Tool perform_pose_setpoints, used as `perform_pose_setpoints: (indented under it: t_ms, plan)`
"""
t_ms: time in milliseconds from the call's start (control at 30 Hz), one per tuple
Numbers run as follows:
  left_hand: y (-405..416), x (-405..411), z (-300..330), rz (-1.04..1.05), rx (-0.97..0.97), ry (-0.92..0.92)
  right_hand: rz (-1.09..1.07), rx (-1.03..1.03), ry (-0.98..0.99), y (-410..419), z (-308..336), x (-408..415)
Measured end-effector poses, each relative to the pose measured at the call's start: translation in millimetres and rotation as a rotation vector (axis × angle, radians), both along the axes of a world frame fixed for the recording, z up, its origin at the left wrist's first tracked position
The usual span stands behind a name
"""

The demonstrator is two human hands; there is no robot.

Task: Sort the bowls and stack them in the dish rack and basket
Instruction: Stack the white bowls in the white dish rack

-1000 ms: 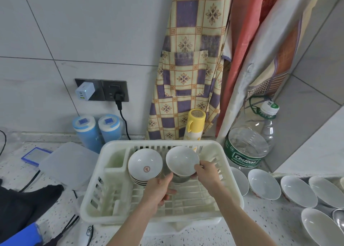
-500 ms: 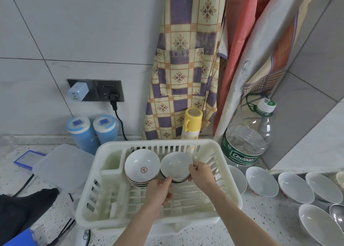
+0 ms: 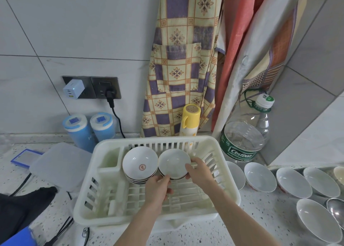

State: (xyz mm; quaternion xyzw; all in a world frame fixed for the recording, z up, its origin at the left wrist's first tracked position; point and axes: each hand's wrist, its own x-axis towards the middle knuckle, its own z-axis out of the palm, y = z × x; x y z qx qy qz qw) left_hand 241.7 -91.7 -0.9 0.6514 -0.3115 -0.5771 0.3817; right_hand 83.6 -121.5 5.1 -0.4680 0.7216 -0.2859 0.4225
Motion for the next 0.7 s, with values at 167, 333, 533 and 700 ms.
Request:
perform_pose_setpoints:
  t_ms: [167,333,533,700]
  plan:
    - [0,-1,-3,0.034,-0.008,0.010,0.013,0.012,-0.038,-1,-2,0]
    - [0,-2,-5,0.067,-0.020,0.030,0.034,0.023,-0.046,0,-1,-1]
    - [1,-2,-1,0.074,-0.015,0.028,0.045,0.034,-0.071,2,0,0]
    - [9,1,14,-0.021,0.014,0.027,0.061,0.077,-0.068,6,14,-3]
